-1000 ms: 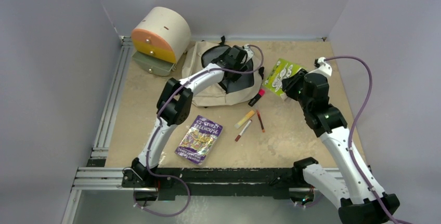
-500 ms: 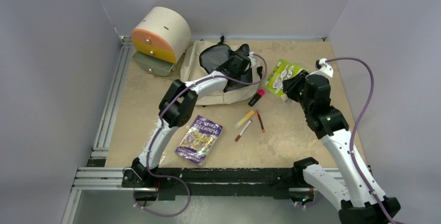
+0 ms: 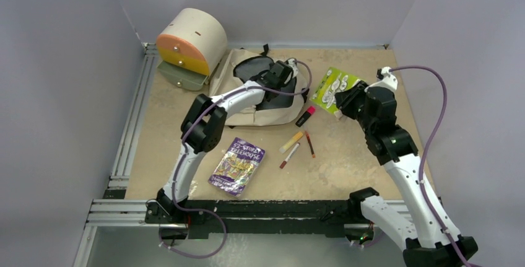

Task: Pack the student bag
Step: Place the book in the student bag.

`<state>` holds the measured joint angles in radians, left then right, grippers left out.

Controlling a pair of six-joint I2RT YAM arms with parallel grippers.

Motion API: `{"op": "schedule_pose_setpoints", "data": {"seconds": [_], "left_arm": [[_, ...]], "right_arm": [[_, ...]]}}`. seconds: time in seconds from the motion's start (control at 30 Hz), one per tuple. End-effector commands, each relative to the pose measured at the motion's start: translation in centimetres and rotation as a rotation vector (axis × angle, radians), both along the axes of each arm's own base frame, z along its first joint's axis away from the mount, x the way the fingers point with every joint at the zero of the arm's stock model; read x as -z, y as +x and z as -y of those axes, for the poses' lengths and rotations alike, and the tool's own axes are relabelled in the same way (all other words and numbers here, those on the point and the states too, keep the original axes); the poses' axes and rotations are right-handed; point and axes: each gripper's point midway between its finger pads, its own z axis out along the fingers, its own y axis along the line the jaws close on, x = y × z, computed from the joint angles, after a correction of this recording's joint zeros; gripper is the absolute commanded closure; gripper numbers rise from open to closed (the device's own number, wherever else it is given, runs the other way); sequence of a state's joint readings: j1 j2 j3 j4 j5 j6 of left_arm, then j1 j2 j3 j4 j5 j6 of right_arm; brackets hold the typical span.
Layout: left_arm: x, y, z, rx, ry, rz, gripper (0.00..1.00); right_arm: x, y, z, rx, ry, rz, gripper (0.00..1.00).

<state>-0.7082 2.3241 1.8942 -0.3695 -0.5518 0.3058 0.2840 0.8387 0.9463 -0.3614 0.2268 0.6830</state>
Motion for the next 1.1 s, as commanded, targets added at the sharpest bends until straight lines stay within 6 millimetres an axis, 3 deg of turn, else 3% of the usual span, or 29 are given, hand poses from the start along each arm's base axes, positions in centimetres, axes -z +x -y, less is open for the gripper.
{"op": "schedule_pose_setpoints", "data": {"seconds": [0.0,0.1,0.23,0.43,0.8,1.07], "left_arm": [[-8.5,-0.4,-1.0,-0.037,-0.163,0.088,1.00],[-11.4,-0.9,-0.7,-0.021,-0.241,0.125,1.00],[-14.6,-1.4,-0.9,-0.024,-0.312,0.179,1.00],[-17.2,-2.1,-1.6,-0.035,-0.395,0.260,1.00],[-16.4,-4.3,-2.5,-0.075,-0.523,0.266,1.00],[-14.6,-4.3,-2.1,-0.086,-0.541,0.242,1.00]], "right_arm": [[-9.4,0.4,-0.9,-0.026,0.117,0.249,1.00],[-11.0,0.3,-1.5,-0.058,0.141,0.271,1.00],[-11.7,0.5,-2.7,-0.103,0.177,0.257,1.00],[-12.6,1.3,-4.7,-0.175,0.262,0.271,1.00],[-10.2,5.9,-7.5,-0.217,0.354,0.217,1.00],[-4.9,9.2,-9.5,-0.249,0.363,0.097,1.00]]}}
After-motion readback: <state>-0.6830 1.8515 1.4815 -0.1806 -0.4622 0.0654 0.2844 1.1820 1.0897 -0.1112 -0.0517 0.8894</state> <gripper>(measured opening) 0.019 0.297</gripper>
